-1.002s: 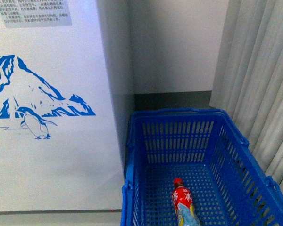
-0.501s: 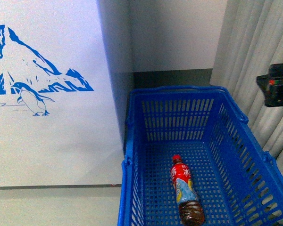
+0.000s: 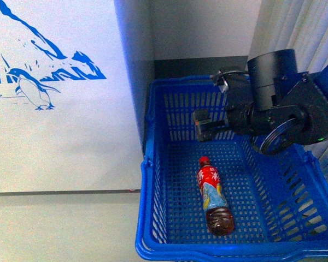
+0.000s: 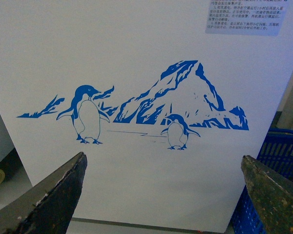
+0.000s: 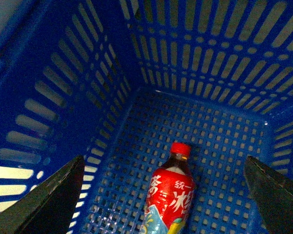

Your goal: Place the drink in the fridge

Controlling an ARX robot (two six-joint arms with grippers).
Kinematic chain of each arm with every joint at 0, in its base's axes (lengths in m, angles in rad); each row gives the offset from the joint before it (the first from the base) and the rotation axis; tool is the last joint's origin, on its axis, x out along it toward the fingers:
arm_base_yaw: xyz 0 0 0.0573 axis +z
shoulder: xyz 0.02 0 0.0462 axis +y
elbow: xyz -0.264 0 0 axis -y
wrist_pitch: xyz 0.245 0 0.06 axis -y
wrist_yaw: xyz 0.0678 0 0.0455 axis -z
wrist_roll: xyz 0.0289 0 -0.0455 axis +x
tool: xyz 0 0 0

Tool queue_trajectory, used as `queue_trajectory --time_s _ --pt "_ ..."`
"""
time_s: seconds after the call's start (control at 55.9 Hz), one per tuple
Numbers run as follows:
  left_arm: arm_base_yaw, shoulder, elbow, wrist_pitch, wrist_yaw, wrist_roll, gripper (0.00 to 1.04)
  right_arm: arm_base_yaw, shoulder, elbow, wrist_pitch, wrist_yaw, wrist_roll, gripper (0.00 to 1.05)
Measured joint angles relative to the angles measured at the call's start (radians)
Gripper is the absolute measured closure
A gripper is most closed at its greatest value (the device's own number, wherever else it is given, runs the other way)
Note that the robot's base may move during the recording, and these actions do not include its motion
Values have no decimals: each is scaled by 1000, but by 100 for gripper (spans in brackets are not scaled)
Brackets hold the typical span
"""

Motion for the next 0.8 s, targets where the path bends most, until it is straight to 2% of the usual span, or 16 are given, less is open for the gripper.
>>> queue_trajectory --time_s 0.197,0.805 --pt "0 0 0 0 0 0 8 27 152 132 -149 28 -19 7" --pt "0 0 0 0 0 0 8 69 409 410 -346 78 -5 7"
